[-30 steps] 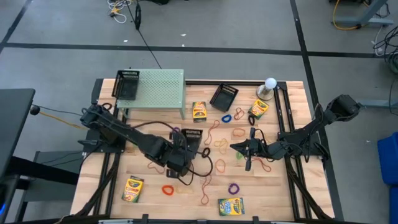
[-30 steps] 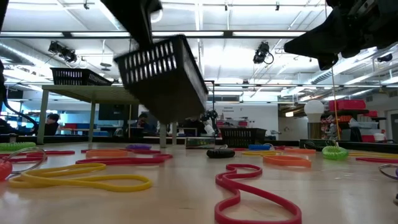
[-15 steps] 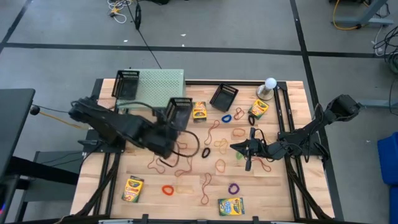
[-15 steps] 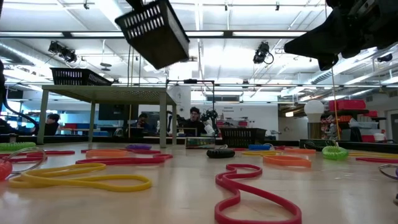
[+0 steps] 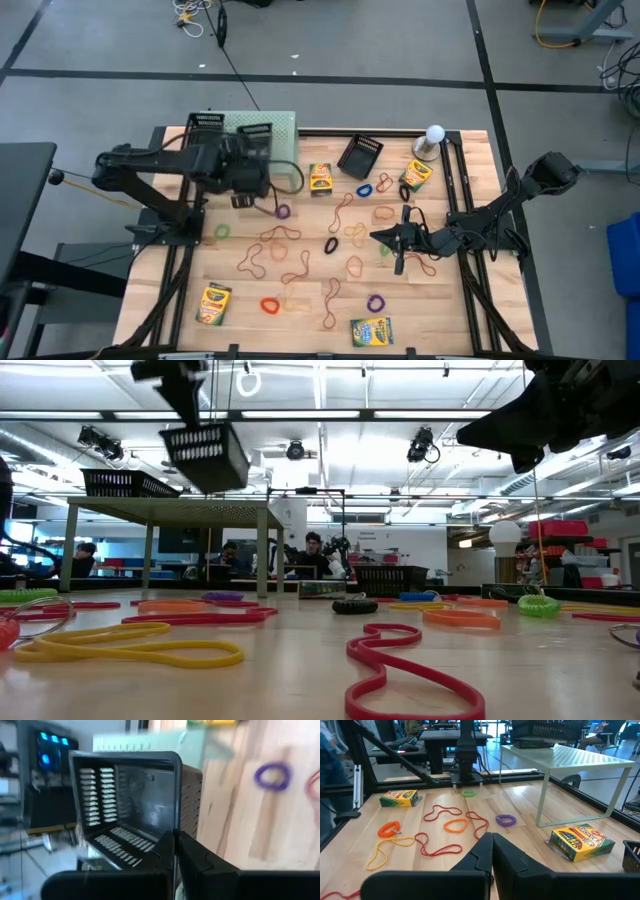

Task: Pick & Place Office Desk Supplies
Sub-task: Put the black bin on the shelf, then adjust the black bins on the shelf

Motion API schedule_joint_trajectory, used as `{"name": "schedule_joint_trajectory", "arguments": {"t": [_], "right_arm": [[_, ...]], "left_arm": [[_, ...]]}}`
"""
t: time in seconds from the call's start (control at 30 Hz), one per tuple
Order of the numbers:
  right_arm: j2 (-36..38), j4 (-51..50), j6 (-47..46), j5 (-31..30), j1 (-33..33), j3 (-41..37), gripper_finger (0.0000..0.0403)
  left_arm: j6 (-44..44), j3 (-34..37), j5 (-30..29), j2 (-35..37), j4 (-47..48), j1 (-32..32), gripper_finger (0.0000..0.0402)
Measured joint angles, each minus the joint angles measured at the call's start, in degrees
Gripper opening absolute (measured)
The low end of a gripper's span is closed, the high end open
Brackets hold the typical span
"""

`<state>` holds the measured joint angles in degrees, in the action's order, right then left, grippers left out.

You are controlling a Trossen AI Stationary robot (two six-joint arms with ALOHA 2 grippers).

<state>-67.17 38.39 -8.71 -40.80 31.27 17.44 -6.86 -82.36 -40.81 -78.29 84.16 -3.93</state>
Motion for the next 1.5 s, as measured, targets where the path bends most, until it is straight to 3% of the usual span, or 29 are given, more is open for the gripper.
{"name": "schedule_joint_trajectory", "arguments": {"t": [0.23,0.63,1.5], "right_arm": [[0.0,0.0,0.1,-0.1,0.0,0.0,0.0011],[0.0,-0.1,0.2,-0.1,0.0,0.0,0.0011],[0.0,-0.1,0.5,0.0,0.0,0.0,0.0011]], "left_arm": [[5.1,4.7,2.8,1.6,-3.7,7.9,0.0011],[9.3,5.9,3.6,1.7,-4.6,15.4,0.0013],[7.1,5.9,3.4,1.6,-3.4,16.5,0.0103]]}}
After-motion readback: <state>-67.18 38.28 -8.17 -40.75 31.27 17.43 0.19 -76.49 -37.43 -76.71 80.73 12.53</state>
